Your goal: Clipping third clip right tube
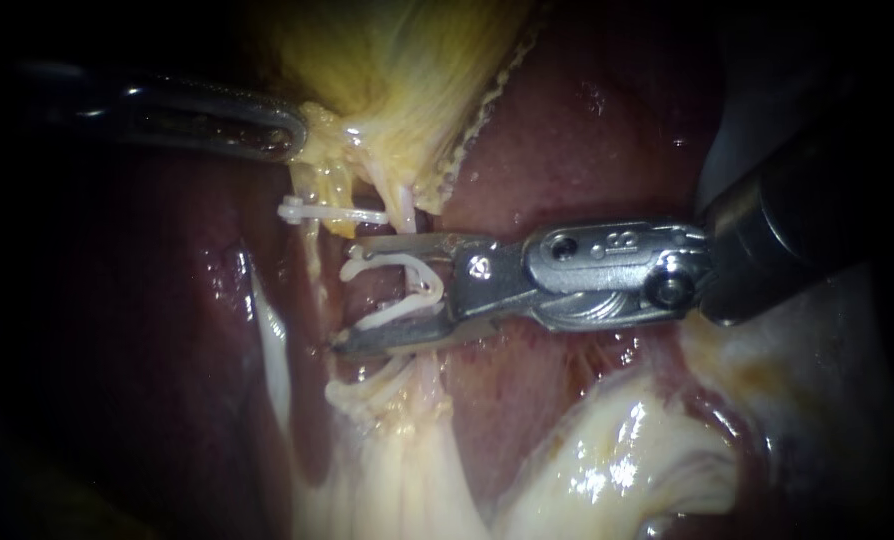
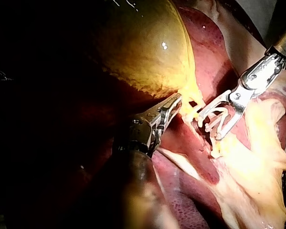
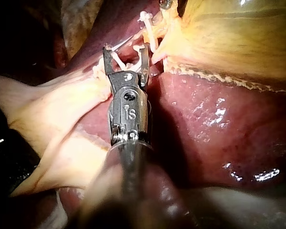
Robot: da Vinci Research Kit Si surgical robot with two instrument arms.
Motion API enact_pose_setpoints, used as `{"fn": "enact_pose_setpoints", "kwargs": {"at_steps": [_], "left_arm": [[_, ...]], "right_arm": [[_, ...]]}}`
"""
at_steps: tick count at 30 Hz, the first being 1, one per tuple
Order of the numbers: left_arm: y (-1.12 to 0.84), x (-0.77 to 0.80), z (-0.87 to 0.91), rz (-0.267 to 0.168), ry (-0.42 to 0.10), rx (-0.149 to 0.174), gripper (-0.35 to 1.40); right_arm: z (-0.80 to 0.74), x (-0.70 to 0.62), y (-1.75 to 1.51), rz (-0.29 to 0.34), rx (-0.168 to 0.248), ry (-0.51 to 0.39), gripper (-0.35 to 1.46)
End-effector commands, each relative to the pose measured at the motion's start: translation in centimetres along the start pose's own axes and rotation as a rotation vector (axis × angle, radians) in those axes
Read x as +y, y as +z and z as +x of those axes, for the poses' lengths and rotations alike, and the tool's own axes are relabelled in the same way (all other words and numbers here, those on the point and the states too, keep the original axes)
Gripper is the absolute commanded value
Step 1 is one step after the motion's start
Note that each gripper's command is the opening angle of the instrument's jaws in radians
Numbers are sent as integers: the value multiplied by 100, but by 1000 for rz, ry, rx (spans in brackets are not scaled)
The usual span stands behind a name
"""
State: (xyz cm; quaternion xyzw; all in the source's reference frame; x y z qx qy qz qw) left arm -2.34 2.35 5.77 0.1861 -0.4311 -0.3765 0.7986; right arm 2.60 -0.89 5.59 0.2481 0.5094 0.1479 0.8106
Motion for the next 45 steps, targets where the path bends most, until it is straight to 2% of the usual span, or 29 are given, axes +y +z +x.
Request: {"fn": "enact_pose_setpoints", "kwargs": {"at_steps": [1, 5, 9, 12, 16, 22, 31, 36, 39, 41, 45], "left_arm": [[0, 0, 0, 1, 0, 0, -35], [0, 1, 0, 1, 1, 0, -35], [-2, 2, 1, 3, 1, 1, -35], [-4, 3, 2, 4, 2, 1, -35], [-5, 3, 2, 4, 2, 1, -35], [-5, 4, 2, 4, -4, 1, -35], [-5, 4, 3, 4, -4, 1, -35], [-5, 4, 3, 4, -4, 1, -35], [-4, 4, 3, 4, -4, 1, -35], [-4, 3, 2, 4, -4, 1, -35], [-3, 3, 2, 4, -4, 1, -35]], "right_arm": [[1, -2, -2, 1, 2, 0, 50], [7, -7, -11, 9, 12, 2, 50], [21, -15, -33, 20, 17, 32, 50], [25, -19, -53, 32, 18, 53, 50], [24, -17, -75, 43, 21, 72, 50], [10, -4, -89, 48, 6, 100, 50], [-8, 30, -69, 36, -1, 133, 50], [-14, 41, -53, 35, 7, 154, 50], [-16, 44, -39, 73, 29, 168, 50], [-15, 46, -28, 131, 50, 186, 50], [-12, 48, -12, 208, 98, 247, 50]]}}
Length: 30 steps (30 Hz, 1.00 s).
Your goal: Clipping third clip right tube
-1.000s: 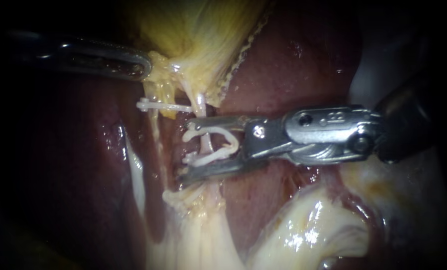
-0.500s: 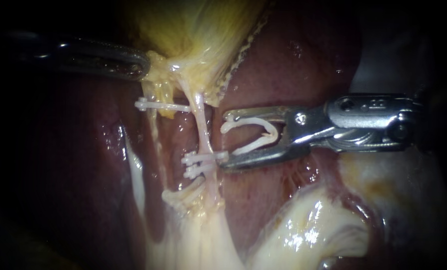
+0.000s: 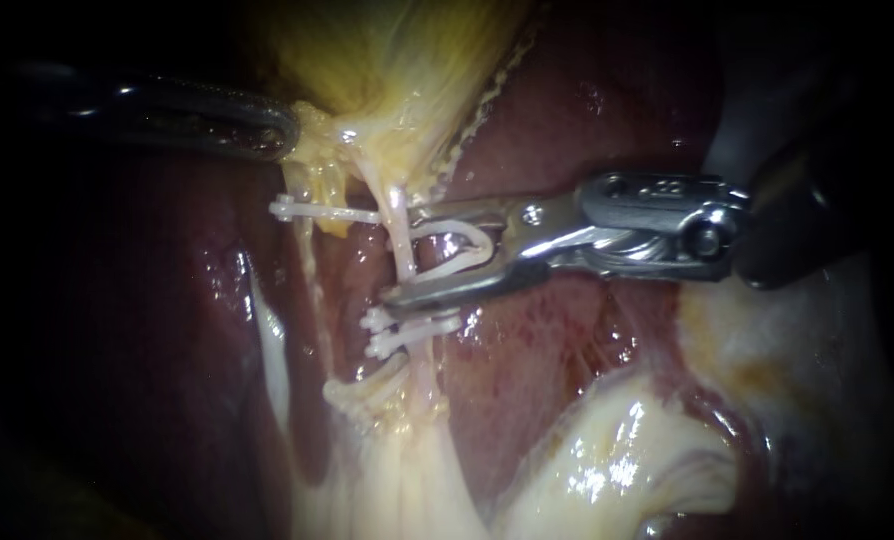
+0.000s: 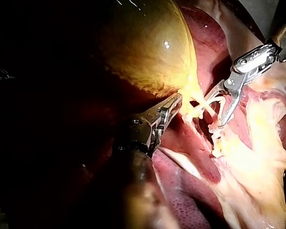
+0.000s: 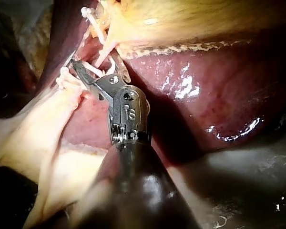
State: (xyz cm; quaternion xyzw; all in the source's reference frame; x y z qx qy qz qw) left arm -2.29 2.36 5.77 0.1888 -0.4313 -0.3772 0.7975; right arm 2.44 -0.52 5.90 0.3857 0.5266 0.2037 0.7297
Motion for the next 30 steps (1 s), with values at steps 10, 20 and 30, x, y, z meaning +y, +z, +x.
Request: {"fn": "enact_pose_setpoints", "kwargs": {"at_steps": [10, 20, 30], "left_arm": [[1, 1, 1, -1, 0, 0, -35], [1, 1, 1, -1, 0, 0, -35], [3, 0, 0, -2, 0, 0, -35]], "right_arm": [[12, -3, 2, 106, 131, 42, 50], [36, -8, -12, 106, 176, 58, 42], [35, -5, -20, 86, 186, 74, 10]]}}
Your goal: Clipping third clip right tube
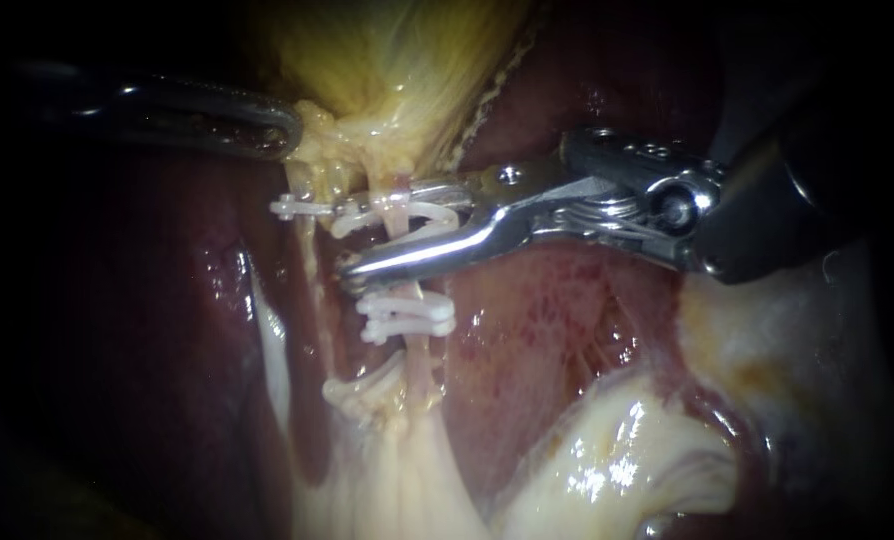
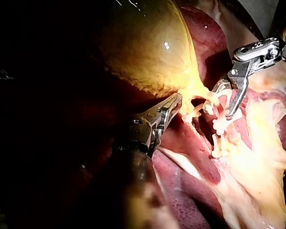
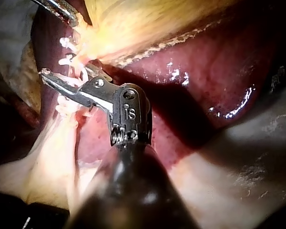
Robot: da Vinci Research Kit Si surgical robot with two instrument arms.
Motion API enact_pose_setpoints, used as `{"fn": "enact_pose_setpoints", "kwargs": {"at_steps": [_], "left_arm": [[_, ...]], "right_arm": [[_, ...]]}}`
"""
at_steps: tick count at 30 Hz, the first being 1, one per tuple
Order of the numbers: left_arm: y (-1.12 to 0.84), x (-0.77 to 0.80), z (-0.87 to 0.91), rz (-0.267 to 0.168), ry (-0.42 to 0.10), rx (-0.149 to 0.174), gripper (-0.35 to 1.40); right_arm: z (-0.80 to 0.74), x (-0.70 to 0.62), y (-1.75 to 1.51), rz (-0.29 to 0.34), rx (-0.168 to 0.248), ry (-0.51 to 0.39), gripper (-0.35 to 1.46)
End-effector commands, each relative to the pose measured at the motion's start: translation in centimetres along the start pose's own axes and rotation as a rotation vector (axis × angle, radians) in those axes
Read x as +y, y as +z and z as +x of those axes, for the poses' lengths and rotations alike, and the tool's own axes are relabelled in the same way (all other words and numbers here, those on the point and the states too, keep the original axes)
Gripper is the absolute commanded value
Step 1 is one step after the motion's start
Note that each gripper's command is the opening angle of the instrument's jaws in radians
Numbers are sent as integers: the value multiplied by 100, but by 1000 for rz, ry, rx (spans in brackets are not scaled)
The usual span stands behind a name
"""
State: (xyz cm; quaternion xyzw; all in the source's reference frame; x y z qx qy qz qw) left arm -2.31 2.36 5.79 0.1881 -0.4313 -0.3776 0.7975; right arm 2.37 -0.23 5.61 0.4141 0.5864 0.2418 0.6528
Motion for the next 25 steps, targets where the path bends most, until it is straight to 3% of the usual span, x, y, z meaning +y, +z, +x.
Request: {"fn": "enact_pose_setpoints", "kwargs": {"at_steps": [1, 5, 9, 25], "left_arm": [[0, 0, 0, -1, 0, 0, -35], [1, 0, 0, -1, -1, 0, -35], [1, -1, -1, -1, -1, 0, -35], [1, -2, -1, -2, -1, 0, -35]], "right_arm": [[-1, 1, 0, 1, -1, 9, 3], [-5, 1, -4, 2, -2, 61, -35], [-7, 5, -6, -14, -7, 101, -35], [-13, 10, -8, -20, -16, 98, -35]]}}
